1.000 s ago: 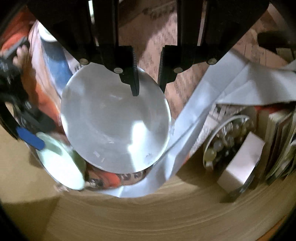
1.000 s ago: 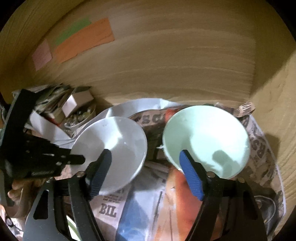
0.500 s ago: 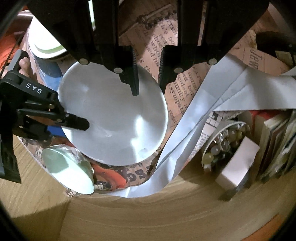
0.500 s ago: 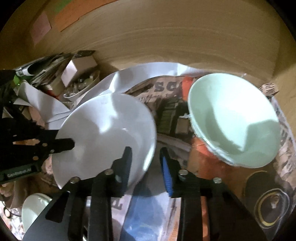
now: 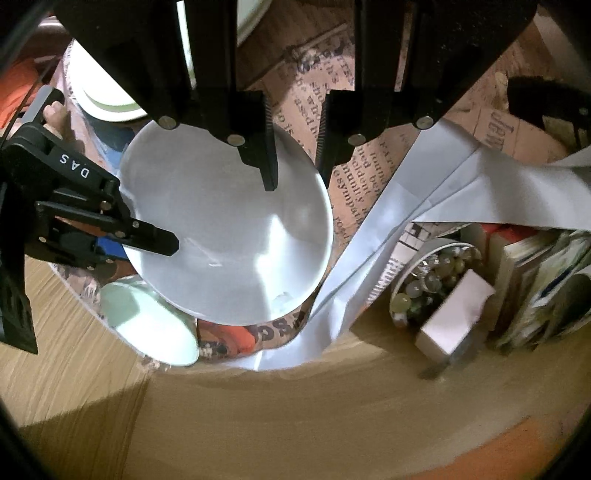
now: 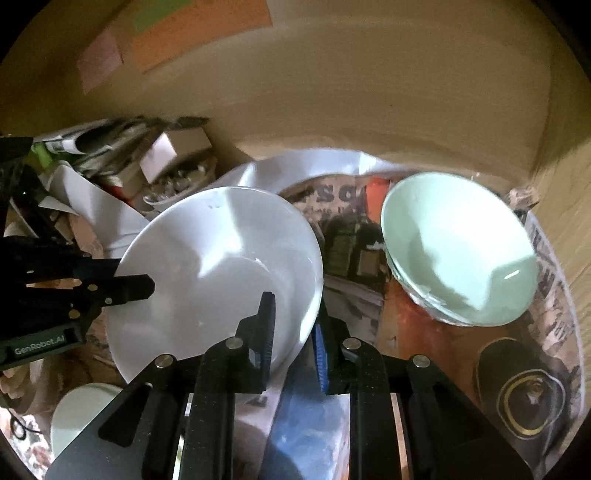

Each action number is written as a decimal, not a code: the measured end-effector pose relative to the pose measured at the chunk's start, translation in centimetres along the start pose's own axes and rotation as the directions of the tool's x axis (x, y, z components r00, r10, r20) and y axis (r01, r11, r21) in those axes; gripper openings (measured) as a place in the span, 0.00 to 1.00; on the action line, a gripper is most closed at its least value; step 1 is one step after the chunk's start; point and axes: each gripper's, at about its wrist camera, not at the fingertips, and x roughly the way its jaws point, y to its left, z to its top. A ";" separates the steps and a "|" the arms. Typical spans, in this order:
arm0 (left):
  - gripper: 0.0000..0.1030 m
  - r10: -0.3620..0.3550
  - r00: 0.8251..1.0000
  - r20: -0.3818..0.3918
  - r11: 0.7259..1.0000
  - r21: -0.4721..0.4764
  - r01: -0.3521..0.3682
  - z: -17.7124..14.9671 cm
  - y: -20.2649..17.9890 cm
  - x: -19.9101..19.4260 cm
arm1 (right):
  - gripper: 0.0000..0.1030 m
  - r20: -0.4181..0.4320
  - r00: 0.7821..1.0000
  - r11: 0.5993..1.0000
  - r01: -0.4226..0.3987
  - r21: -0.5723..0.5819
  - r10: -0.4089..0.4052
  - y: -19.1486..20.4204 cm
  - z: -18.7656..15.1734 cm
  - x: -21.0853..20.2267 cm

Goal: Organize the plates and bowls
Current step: 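Carry the white bowl with both tools over the mauve bowl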

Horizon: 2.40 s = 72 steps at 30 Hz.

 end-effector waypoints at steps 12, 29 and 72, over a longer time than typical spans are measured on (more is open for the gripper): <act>0.19 0.022 0.985 0.169 0.997 -0.080 -0.008 -2.9 0.7 -7.8 | 0.17 0.111 0.993 0.999 -0.034 -0.029 0.037 4.2 -0.5 -6.0; 0.19 0.041 0.956 0.291 0.982 -0.188 0.015 -11.5 3.3 -16.2 | 0.17 0.181 0.976 0.989 -0.105 -0.106 0.123 12.1 -4.0 -10.5; 0.19 0.298 0.934 0.199 0.935 -0.258 -0.243 -22.7 9.2 -15.2 | 0.17 -0.029 0.976 0.949 -0.216 -0.232 0.215 21.9 -7.3 -3.8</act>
